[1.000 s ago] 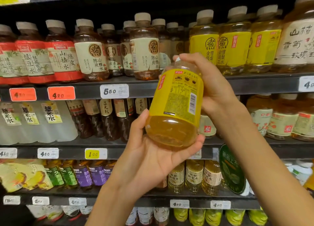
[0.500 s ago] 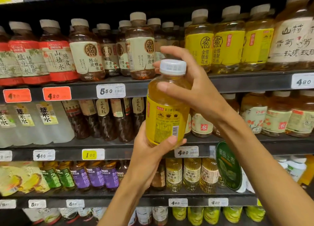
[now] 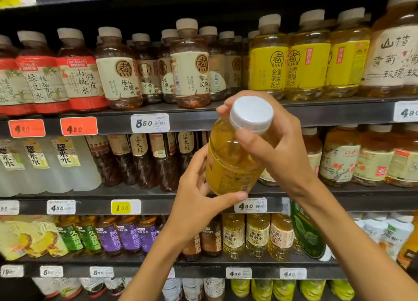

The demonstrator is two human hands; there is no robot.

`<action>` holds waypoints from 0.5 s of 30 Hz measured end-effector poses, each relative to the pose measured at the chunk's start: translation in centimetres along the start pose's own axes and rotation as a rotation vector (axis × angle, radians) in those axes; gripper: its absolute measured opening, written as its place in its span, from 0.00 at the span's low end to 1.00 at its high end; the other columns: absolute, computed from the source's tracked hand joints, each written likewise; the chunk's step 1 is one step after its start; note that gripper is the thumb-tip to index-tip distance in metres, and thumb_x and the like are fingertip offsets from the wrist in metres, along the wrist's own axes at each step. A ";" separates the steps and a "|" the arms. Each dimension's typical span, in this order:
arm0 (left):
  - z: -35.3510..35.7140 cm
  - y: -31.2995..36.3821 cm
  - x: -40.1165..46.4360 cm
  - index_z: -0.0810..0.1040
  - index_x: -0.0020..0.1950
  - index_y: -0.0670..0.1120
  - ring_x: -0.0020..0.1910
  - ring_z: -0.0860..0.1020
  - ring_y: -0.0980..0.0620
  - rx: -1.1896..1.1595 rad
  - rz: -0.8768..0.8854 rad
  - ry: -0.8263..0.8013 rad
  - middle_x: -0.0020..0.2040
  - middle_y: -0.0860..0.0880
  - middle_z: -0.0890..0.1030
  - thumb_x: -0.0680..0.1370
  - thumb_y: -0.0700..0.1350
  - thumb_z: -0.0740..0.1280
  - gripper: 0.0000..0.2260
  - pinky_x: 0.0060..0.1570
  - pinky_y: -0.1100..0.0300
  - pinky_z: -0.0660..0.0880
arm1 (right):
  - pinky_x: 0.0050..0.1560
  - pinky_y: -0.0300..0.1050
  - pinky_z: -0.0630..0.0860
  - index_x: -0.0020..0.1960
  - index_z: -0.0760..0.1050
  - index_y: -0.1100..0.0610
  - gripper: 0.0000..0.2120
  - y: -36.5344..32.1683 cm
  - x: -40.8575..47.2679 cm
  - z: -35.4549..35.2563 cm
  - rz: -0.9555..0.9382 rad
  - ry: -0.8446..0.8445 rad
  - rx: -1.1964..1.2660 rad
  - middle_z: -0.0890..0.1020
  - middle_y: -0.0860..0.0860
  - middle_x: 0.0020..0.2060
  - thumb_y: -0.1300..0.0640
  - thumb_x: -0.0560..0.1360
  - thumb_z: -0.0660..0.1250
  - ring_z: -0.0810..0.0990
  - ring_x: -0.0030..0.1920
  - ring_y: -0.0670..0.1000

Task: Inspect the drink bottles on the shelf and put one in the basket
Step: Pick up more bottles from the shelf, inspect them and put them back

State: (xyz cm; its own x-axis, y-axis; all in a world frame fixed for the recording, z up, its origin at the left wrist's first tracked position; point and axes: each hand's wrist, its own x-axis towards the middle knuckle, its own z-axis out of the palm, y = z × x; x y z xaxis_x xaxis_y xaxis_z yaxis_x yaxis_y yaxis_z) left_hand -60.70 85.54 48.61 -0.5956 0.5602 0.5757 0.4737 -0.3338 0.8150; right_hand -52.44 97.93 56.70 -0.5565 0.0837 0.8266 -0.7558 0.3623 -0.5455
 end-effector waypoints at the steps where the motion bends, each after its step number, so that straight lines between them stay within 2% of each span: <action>1: 0.0 -0.1 0.1 0.67 0.71 0.47 0.63 0.77 0.49 0.001 0.012 0.010 0.63 0.47 0.78 0.64 0.42 0.79 0.38 0.58 0.61 0.76 | 0.55 0.42 0.75 0.57 0.73 0.54 0.16 0.0 0.0 -0.1 -0.006 -0.002 -0.004 0.80 0.54 0.53 0.52 0.71 0.66 0.79 0.56 0.48; 5: 0.0 -0.6 0.5 0.68 0.70 0.49 0.65 0.76 0.49 0.008 0.064 0.071 0.64 0.48 0.77 0.63 0.40 0.80 0.38 0.61 0.58 0.75 | 0.59 0.39 0.70 0.60 0.72 0.50 0.17 0.1 -0.2 -0.2 -0.045 -0.039 -0.082 0.77 0.51 0.58 0.51 0.72 0.65 0.75 0.60 0.45; 9: 0.2 -0.7 0.6 0.69 0.67 0.55 0.64 0.76 0.54 0.016 0.131 0.157 0.64 0.54 0.77 0.62 0.41 0.80 0.37 0.57 0.64 0.74 | 0.61 0.41 0.71 0.61 0.72 0.53 0.19 0.3 -1.0 -0.3 -0.038 -0.095 -0.024 0.77 0.52 0.58 0.54 0.71 0.68 0.76 0.60 0.47; 15: 0.4 -1.0 0.3 0.70 0.66 0.57 0.62 0.77 0.56 0.028 0.144 0.171 0.62 0.56 0.78 0.62 0.41 0.80 0.36 0.56 0.66 0.75 | 0.64 0.45 0.70 0.59 0.74 0.55 0.19 0.6 -1.7 -0.4 -0.057 -0.110 0.016 0.78 0.52 0.59 0.56 0.69 0.70 0.75 0.63 0.50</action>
State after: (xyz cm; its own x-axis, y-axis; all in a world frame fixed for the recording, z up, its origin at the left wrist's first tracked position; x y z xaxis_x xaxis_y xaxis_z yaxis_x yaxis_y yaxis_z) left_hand -61.07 86.30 47.94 -0.6207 0.3712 0.6906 0.5781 -0.3784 0.7229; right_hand -51.81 98.37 55.05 -0.5465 -0.0393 0.8366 -0.7921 0.3486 -0.5010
